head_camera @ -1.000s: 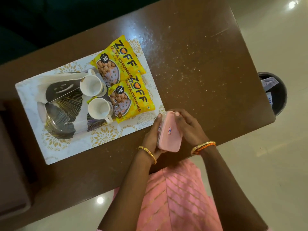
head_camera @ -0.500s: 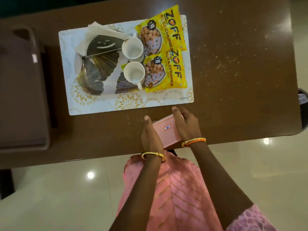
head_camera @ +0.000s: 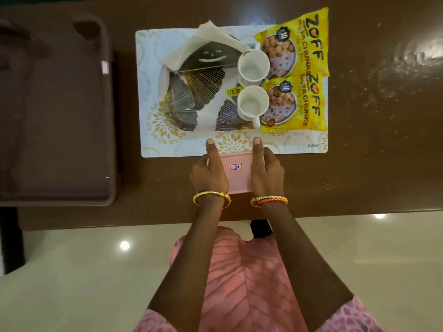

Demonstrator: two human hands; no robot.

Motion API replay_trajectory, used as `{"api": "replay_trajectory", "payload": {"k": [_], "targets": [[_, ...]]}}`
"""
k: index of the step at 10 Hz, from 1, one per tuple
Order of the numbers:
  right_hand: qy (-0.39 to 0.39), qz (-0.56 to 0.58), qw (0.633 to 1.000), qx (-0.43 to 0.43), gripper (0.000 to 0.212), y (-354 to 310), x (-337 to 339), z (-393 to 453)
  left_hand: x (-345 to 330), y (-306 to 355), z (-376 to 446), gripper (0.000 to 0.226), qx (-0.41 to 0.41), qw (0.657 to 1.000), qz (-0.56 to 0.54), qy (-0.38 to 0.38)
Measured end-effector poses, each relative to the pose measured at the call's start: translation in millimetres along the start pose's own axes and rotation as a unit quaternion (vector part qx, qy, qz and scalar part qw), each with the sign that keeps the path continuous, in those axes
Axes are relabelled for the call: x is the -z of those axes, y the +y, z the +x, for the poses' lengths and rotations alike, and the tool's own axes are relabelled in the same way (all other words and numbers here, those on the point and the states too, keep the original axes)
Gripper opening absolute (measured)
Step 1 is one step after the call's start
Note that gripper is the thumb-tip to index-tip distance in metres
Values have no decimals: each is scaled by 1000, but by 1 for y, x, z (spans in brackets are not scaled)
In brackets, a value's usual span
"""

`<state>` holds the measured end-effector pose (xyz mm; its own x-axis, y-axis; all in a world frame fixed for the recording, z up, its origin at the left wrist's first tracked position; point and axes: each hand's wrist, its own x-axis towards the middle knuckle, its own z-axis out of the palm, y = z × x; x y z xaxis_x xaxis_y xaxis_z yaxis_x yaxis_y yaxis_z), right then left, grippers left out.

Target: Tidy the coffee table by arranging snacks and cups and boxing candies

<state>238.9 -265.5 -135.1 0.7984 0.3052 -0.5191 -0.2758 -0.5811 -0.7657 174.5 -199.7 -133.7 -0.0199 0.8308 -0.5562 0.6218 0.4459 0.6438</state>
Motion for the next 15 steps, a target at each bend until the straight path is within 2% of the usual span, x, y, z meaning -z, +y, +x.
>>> {"api": "replay_trajectory", "payload": {"k": [1,2,3,4,5,6,7,9,11,12,13,14,15], "targets": [[-34,26,999,-13,25,-13,-23,-1,21,12,37,48,24,998,-41,-49],[-3,14,1000,1,21,-20,-37,1,31,19,58,38,-7,994,-74,-85],[52,16,998,18,20,-33,-60,11,39,24,87,32,-91,989,-60,-99],[77,6,997,30,22,-39,-74,20,39,25,102,30,-126,987,-43,-89],[135,5,989,63,22,-45,-89,34,35,25,118,32,-139,988,-25,-70],[156,16,985,78,21,-48,-95,40,31,26,123,34,-115,990,-43,-74],[167,13,982,87,21,-48,-101,48,25,28,123,37,-90,992,-64,-68],[197,-42,969,139,24,-45,-105,44,19,27,121,34,-110,991,-68,-34],[169,-129,961,177,28,-41,-98,44,15,23,119,32,-113,992,-60,-4],[180,-132,955,196,24,-43,-94,40,16,22,112,35,-114,993,-39,-5],[181,-127,953,207,16,-46,-82,35,22,21,95,29,-147,989,1,5],[160,-116,957,212,17,-49,-71,33,26,24,79,26,-198,978,56,37],[130,-196,935,267,16,-55,-53,23,29,29,53,33,-272,945,178,25]]}}
